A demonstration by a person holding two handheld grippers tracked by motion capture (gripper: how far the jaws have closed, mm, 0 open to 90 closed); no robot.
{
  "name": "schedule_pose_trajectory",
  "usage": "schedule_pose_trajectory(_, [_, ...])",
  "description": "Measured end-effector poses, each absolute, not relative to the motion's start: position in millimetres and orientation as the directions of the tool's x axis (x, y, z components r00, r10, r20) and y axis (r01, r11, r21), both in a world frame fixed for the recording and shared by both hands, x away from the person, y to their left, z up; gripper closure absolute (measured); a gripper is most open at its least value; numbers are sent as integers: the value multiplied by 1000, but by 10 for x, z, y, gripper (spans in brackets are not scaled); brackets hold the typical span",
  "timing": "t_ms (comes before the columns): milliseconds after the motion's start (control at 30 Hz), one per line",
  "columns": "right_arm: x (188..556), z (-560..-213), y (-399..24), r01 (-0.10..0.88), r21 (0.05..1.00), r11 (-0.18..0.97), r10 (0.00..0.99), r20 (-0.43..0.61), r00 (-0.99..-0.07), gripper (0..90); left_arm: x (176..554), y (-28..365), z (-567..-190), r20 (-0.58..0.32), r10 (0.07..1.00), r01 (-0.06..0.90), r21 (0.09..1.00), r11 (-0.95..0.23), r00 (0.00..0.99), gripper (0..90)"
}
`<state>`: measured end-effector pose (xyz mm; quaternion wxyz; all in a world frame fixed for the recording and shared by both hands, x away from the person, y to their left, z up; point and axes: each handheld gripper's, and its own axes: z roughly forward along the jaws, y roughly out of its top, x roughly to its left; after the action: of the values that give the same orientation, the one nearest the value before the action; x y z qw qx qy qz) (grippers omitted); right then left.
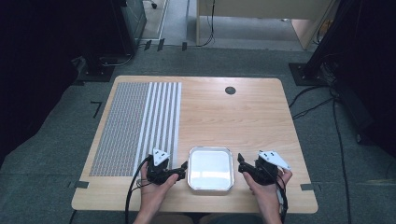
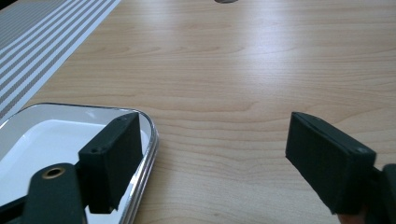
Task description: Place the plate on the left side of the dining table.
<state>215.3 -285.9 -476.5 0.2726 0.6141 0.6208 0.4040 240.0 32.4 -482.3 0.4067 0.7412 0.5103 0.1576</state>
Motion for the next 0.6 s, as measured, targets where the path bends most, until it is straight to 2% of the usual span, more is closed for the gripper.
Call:
schedule_pose_trajectory(300, [2118, -4724, -2802, 516, 850, -108, 968, 209, -142, 509, 2386, 106, -4827, -202, 867, 623, 768, -149, 455, 170])
schedule_pose_trajectory(333, [2114, -4722, -2802, 514, 849, -122, 960, 232, -155, 554, 2379, 87, -4831, -195, 871, 623, 768, -151, 452, 197])
schedule_pose_trajectory(400, [2124, -4736, -2769, 525, 840, -137, 950, 261, -170, 577, 2375, 65, -4837, -192, 874, 628, 763, -154, 447, 296])
schedule_pose_trajectory(433, [2124, -4736, -2769, 525, 840, -137, 950, 261, -170, 577, 2374, 60, -4836, -198, 872, 629, 763, -149, 447, 296])
schedule_pose_trajectory(500, [2142, -4754, -2728, 545, 827, -141, 943, 279, -179, 590, 2371, 57, -4833, -211, 865, 626, 767, -142, 455, 388])
schedule_pose_trajectory(600, [2174, -4764, -2659, 572, 804, -162, 928, 321, -188, 679, 2382, 44, -4841, -241, 846, 634, 761, -139, 475, 495])
